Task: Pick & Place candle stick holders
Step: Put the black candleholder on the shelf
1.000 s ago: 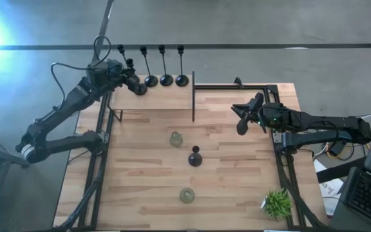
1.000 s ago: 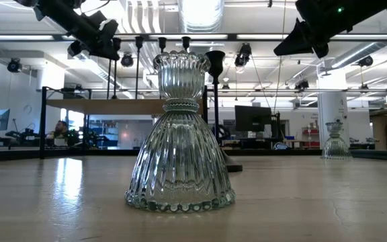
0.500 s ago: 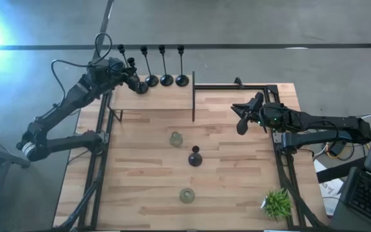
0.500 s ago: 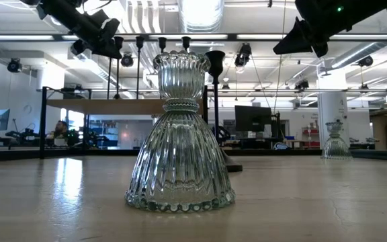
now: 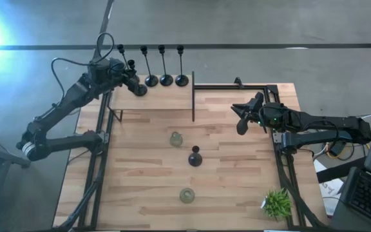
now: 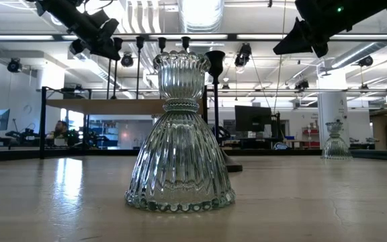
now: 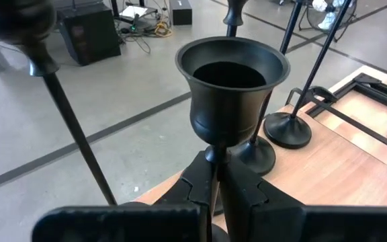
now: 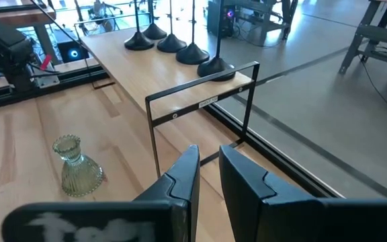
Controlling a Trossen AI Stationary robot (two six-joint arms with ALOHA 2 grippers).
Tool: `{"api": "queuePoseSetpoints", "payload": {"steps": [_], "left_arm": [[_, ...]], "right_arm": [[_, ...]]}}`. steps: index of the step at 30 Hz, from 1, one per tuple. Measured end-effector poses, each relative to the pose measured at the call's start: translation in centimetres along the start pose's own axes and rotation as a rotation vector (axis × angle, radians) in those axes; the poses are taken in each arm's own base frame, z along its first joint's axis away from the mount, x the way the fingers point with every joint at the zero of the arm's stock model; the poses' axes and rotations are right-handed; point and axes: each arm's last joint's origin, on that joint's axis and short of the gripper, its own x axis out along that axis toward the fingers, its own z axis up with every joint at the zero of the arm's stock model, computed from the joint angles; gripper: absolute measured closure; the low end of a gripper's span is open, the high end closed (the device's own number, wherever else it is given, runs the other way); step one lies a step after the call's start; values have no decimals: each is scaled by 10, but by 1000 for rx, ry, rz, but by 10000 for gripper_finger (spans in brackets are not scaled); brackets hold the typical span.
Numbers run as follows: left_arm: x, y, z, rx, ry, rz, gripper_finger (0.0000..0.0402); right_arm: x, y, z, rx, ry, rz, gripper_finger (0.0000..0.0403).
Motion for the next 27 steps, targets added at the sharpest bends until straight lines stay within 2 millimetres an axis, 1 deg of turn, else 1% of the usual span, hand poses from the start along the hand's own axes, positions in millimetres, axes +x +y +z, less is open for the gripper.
{"api": "queuePoseSetpoints", "payload": {"steps": [10,12,15,18,23,27], "left_arm": [[3,0,-3,17,-14,-1,385],[4,0,-3,20,-15,-1,371],[5,0,-7,28,17,0,337],[5,0,-6,29,5,-1,312],[2,0,-4,31,-8,0,288],[-5,0,-3,42,-23,0,268]], "right_arm": [[0,0,0,2,0,0,349],[0,0,0,2,0,0,349],[0,0,0,2,0,0,349],[0,0,0,2,0,0,349],[0,0,0,1,2,0,349],[0,0,0,1,2,0,349]]}}
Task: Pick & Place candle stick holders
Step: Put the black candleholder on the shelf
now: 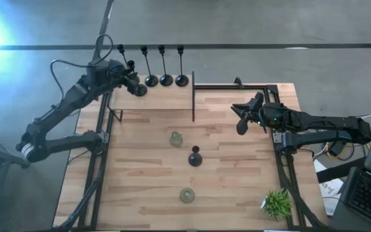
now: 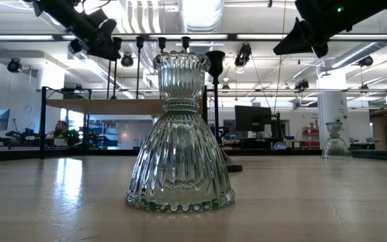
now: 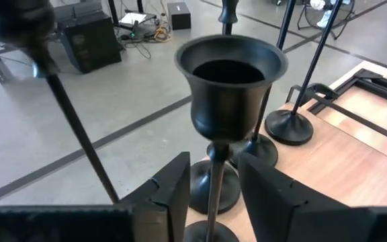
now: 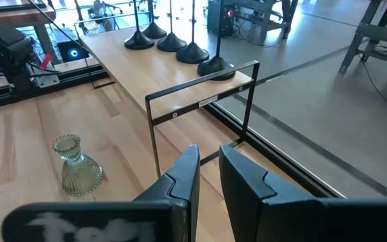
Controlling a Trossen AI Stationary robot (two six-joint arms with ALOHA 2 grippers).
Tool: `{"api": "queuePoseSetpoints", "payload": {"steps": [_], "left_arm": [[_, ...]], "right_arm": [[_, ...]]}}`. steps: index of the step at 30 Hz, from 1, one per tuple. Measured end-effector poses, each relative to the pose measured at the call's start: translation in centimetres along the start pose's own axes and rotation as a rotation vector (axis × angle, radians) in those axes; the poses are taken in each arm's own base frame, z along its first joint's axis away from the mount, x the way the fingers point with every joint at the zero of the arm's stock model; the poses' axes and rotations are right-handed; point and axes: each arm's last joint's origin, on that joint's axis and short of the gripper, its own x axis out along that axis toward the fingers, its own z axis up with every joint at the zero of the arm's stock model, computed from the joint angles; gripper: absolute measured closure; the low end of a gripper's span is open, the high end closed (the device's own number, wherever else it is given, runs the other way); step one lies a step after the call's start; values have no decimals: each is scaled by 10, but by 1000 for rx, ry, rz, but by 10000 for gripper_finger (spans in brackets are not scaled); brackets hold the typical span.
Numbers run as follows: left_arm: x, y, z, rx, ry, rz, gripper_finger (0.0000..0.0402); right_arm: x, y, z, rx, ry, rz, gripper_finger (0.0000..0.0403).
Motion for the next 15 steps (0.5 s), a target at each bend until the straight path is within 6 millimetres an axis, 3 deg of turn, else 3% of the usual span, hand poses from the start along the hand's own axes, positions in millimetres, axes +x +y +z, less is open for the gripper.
{"api": "queuePoseSetpoints", "payload": {"steps": [9,15], "left_arm": [[-23,1,-2,3,-10,0,210],[-49,0,1,-7,-6,-71,198]], "right_arm": [[0,0,0,0,0,0,349],[0,0,0,0,0,0,349]]}}
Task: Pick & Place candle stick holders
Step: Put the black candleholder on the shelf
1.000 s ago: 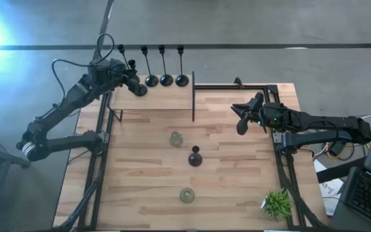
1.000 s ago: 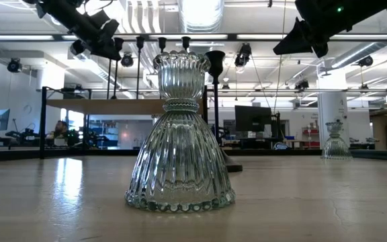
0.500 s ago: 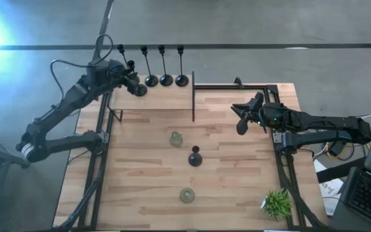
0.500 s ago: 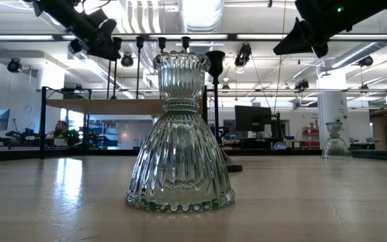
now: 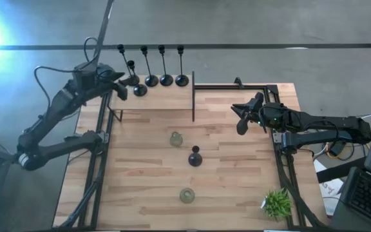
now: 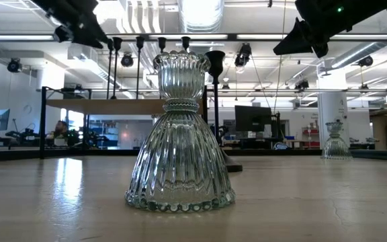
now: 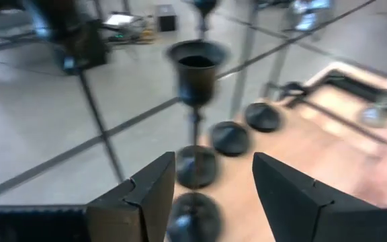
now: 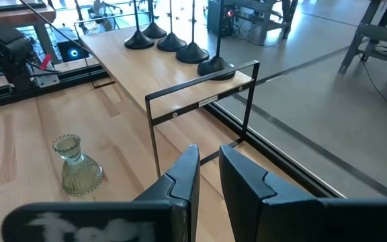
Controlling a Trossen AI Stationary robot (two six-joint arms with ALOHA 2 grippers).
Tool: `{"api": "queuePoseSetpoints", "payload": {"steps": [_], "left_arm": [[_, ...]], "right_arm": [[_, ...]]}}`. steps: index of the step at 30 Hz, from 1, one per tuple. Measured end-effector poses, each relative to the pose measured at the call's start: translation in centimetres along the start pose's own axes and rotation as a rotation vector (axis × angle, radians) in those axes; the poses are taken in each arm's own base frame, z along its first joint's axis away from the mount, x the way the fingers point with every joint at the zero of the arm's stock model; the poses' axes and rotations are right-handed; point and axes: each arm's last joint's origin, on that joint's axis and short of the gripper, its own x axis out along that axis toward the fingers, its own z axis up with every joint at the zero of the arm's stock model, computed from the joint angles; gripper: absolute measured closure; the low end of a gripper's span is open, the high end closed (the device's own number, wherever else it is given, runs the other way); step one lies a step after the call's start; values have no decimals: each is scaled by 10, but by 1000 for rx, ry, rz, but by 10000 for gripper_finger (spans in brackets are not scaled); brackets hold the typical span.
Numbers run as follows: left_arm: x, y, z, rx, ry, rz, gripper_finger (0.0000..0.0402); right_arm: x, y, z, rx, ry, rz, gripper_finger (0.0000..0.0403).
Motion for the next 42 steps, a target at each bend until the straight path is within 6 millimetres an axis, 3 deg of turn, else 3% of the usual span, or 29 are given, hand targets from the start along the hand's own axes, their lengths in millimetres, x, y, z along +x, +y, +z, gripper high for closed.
{"api": "queuePoseSetpoints", "payload": {"steps": [4,11,22,25,32,42], "left_arm": [[-16,-6,2,-9,-4,-179,197],[-43,-17,-2,-12,-43,-543,197],[-96,-19,-39,-43,-165,-576,197],[-96,-19,-50,-69,-175,-567,197],[-101,-19,-55,-82,-233,-575,197],[-97,-19,-57,-89,-222,-574,197]], "right_arm": [[0,1,0,0,4,26,349],[7,16,-12,-5,50,320,349],[29,56,-61,-167,21,480,349],[38,67,-70,-190,25,502,349],[64,90,-88,-221,95,521,345],[101,122,-88,-236,160,525,276]]}}
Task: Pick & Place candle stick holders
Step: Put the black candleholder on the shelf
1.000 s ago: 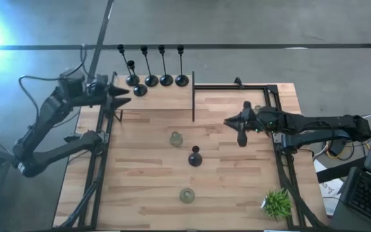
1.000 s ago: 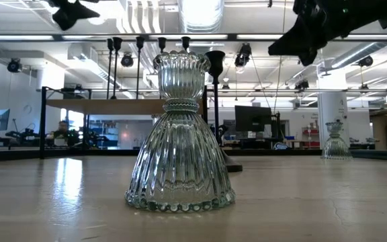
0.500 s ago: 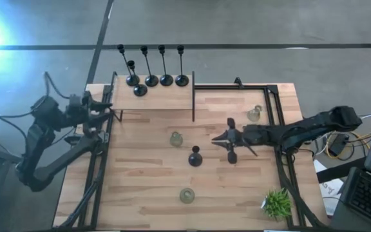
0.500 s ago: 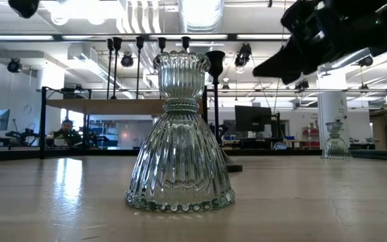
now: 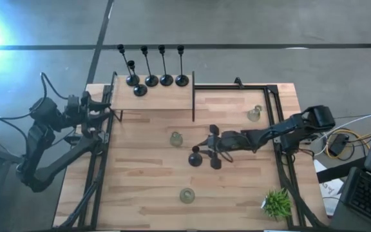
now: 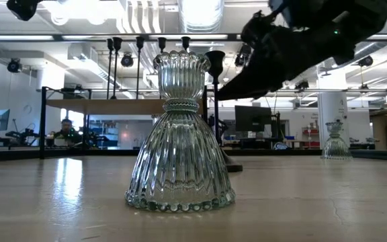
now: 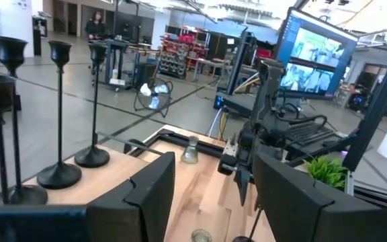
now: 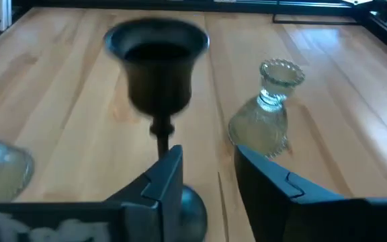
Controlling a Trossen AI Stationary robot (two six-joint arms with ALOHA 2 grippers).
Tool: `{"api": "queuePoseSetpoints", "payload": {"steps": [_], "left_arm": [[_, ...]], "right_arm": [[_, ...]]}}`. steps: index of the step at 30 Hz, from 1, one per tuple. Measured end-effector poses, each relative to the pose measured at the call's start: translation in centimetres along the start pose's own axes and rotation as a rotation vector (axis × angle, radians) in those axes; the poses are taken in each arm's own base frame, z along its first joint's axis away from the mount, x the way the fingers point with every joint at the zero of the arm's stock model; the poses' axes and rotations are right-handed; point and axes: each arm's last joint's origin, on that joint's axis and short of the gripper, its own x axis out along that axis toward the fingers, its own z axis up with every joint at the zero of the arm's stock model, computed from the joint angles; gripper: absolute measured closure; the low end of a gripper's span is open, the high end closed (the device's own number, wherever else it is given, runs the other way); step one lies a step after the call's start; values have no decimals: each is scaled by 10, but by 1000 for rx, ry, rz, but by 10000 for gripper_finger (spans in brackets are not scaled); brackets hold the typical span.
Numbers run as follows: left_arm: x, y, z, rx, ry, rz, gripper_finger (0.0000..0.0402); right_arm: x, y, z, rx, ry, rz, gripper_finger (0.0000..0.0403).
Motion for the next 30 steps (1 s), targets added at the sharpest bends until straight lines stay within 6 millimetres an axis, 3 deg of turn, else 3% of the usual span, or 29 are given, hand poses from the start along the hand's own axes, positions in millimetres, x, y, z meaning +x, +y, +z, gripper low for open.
{"api": "queuePoseSetpoints", "payload": {"steps": [5,12,17,30], "left_arm": [[0,0,0,0,2,-7,197],[0,0,0,2,3,-7,197],[0,0,0,1,3,-9,197],[0,0,0,3,4,-11,197]], "right_arm": [[13,4,9,59,16,68,249],[22,8,9,104,114,142,243],[19,6,6,54,208,96,243],[10,6,20,54,151,104,254]]}}
